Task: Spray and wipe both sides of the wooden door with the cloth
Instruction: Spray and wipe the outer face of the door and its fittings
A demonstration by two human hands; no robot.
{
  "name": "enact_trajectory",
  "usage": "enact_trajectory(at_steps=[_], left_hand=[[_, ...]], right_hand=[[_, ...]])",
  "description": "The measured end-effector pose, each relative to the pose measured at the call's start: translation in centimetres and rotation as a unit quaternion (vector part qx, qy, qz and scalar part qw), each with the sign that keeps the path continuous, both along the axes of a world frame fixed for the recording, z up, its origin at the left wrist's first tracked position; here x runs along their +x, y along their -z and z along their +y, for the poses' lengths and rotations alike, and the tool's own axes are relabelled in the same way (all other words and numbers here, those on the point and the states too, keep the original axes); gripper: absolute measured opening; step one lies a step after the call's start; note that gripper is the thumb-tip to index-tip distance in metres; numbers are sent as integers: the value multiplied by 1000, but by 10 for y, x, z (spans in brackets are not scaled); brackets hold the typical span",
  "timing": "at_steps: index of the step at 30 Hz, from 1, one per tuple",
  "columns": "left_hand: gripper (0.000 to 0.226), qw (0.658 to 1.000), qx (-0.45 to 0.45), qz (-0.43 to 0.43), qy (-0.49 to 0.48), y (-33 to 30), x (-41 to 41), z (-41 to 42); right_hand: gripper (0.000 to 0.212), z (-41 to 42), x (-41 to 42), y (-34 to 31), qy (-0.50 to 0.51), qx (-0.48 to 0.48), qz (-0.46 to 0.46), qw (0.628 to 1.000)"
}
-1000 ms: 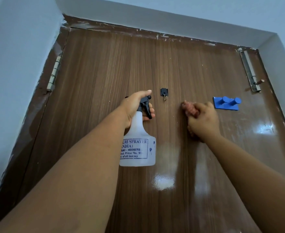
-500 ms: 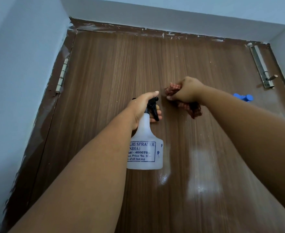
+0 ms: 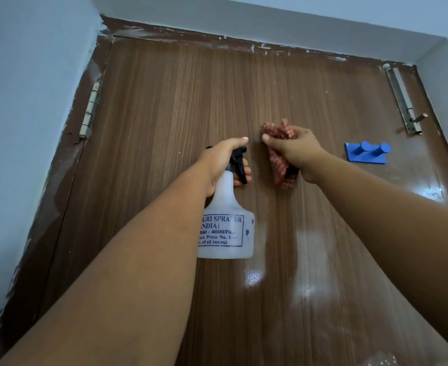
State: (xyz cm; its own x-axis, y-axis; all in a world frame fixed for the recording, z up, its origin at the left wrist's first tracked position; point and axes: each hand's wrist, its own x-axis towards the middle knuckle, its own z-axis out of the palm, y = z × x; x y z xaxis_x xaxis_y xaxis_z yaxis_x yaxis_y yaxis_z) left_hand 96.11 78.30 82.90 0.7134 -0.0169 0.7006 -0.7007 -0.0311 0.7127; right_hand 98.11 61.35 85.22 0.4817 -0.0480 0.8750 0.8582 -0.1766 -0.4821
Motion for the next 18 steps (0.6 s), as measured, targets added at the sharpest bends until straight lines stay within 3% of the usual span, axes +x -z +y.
enact_trajectory(at_steps=[1, 3, 4, 6, 8, 11, 13, 15, 16, 17, 18], left_hand=[[39, 1000, 1, 0, 1, 0, 0, 0], [39, 1000, 0, -2, 5, 0, 1, 1], [39, 1000, 1, -2, 4, 1, 2, 1], [40, 1000, 15, 0, -1, 0, 2, 2], [40, 1000, 26, 3, 0, -1, 1, 4], [40, 1000, 27, 2, 7, -2, 2, 4], [40, 1000, 30, 2, 3, -2, 3, 5], [41, 1000, 27, 1, 3, -1, 2, 5], [40, 1000, 27, 1, 3, -1, 3, 4], [40, 1000, 25, 0, 2, -1, 3, 4], [40, 1000, 25, -1, 0, -1, 3, 4]], right_hand=[[32, -1, 3, 1, 88, -69, -68, 991], [29, -5, 10, 0, 291, -187, -184, 920], [28, -8, 13, -1, 331, -206, -212, 896], [30, -12, 18, -1, 230, -102, -192, 949], [41, -12, 21, -5, 56, 67, -87, 992], [53, -8, 23, -13, -92, 213, 13, 973], [52, -4, 23, -16, -69, 240, -5, 968], [39, -7, 21, -15, 142, 89, -142, 976], [34, -8, 16, -13, 245, -33, -203, 948], [33, -12, 15, -15, 295, -123, -239, 917], [35, -15, 10, -17, 281, -163, -214, 921]])
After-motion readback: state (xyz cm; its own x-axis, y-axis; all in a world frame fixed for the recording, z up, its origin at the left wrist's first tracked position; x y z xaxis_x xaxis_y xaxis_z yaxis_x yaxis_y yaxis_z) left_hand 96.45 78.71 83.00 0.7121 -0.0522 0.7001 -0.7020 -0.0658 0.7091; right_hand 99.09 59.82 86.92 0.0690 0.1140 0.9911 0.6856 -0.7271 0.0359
